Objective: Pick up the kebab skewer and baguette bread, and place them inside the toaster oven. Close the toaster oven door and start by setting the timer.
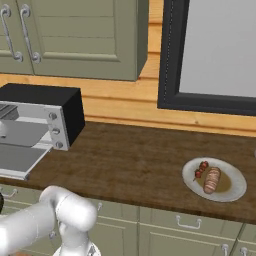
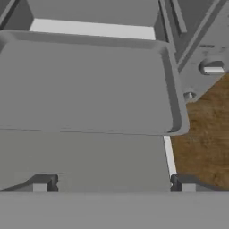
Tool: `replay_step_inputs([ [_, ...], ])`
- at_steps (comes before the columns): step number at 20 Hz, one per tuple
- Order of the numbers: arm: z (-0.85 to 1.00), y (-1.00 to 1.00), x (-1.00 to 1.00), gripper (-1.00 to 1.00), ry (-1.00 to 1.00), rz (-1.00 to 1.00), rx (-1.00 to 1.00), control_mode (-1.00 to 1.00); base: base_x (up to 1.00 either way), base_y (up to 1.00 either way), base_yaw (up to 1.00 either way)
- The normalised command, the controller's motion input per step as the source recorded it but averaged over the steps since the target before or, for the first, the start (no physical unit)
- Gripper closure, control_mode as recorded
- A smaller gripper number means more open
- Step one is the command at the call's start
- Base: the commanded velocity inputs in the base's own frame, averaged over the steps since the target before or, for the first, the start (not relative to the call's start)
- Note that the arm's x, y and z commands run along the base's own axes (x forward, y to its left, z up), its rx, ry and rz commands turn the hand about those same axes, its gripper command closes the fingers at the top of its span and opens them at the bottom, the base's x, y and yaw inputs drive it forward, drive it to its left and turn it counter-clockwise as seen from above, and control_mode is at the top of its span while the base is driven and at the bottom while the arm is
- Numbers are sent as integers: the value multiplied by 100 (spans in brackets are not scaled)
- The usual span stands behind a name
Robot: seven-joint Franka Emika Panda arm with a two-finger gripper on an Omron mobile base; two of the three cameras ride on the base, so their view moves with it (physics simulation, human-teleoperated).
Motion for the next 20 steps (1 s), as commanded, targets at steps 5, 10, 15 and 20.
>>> replay_step_inputs([
  [5,22,-99,-70,-100,3,-7,0,-100,0,0,0],
  [10,25,-100,-27,-100,12,-9,0,-100,0,0,0],
  [15,22,-100,-21,-100,16,-11,0,-100,0,0,0],
  [20,21,-100,-14,-100,16,-8,0,-100,0,0,0],
])
